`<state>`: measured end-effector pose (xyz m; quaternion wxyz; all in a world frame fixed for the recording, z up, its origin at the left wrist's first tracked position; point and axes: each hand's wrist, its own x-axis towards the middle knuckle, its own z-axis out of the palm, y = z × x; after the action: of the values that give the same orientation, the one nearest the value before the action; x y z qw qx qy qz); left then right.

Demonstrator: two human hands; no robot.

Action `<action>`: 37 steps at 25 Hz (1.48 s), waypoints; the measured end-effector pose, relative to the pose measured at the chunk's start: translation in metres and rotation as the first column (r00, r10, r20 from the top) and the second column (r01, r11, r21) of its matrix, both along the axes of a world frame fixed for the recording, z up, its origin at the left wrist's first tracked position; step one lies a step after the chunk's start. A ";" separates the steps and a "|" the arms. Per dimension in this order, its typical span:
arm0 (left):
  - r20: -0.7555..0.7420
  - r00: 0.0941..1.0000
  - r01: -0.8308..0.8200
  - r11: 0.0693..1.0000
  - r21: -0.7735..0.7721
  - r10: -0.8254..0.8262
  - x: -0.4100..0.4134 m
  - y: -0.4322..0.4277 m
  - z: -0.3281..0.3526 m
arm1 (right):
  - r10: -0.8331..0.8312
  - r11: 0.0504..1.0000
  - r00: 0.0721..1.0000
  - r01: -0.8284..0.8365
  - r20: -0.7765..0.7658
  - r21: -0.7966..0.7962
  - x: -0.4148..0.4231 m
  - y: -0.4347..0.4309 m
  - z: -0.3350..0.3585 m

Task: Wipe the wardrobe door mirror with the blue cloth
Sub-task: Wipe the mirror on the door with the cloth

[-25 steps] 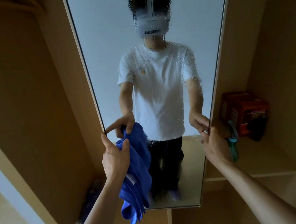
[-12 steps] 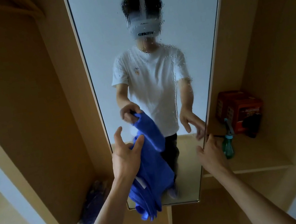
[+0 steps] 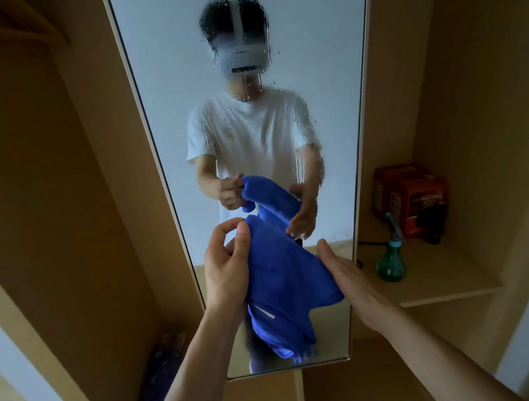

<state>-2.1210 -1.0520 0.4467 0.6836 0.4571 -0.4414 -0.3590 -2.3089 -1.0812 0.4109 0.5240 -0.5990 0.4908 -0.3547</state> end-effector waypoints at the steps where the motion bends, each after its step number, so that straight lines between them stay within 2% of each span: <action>1: -0.035 0.999 0.002 1.000 0.006 -0.001 0.002 0.000 0.001 | 0.000 1.000 1.000 0.000 0.006 -0.015 0.000 0.001 0.000; 6: -0.082 0.996 0.048 0.999 0.018 -0.047 0.016 -0.002 -0.005 | -0.044 0.998 0.994 0.049 0.103 -0.042 0.007 -0.002 0.000; 9: -0.093 0.991 0.108 0.983 0.151 -0.095 0.031 -0.002 -0.007 | -0.141 0.982 0.979 0.157 0.145 -0.103 0.010 -0.008 0.006; 13: -0.129 0.945 0.328 0.882 0.337 -0.302 0.051 -0.004 -0.011 | -0.180 0.962 0.959 0.218 0.221 -0.163 0.017 -0.015 0.020; 16: -0.171 0.906 0.422 0.807 0.414 -0.387 0.059 -0.004 -0.012 | -0.178 0.948 0.955 0.231 0.237 -0.220 0.026 -0.016 0.036; 20: -0.300 0.826 0.547 0.808 0.218 -0.478 0.070 -0.005 -0.009 | -0.166 0.953 0.936 0.233 0.310 -0.194 0.033 -0.016 0.047; 23: -0.331 0.800 0.556 0.825 0.099 -0.499 0.070 -0.003 -0.001 | -0.026 0.988 0.915 0.085 0.404 -0.127 0.035 -0.013 0.048; 27: -0.308 0.793 0.544 0.839 -0.028 -0.525 0.066 -0.001 0.016 | 0.130 0.991 0.883 -0.107 0.452 -0.076 0.042 -0.001 0.046; 32: -0.267 0.863 0.437 0.899 -0.026 -0.428 0.057 0.003 0.030 | 0.040 0.996 0.879 0.003 0.475 -0.089 0.045 0.001 0.063; 35: -0.340 0.874 0.373 0.928 0.013 -0.346 0.057 0.003 0.034 | 0.152 0.987 0.825 -0.094 0.544 -0.132 0.043 0.001 0.072; 37: -0.334 0.901 0.334 0.934 0.126 -0.277 0.037 -0.005 0.048 | 0.228 0.973 0.773 -0.165 0.592 -0.160 0.044 0.000 0.077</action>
<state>-2.0840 -1.0567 0.4948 0.6351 0.3795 -0.3603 -0.5682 -2.2647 -1.0816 0.4877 0.6574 -0.5268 0.2136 -0.4946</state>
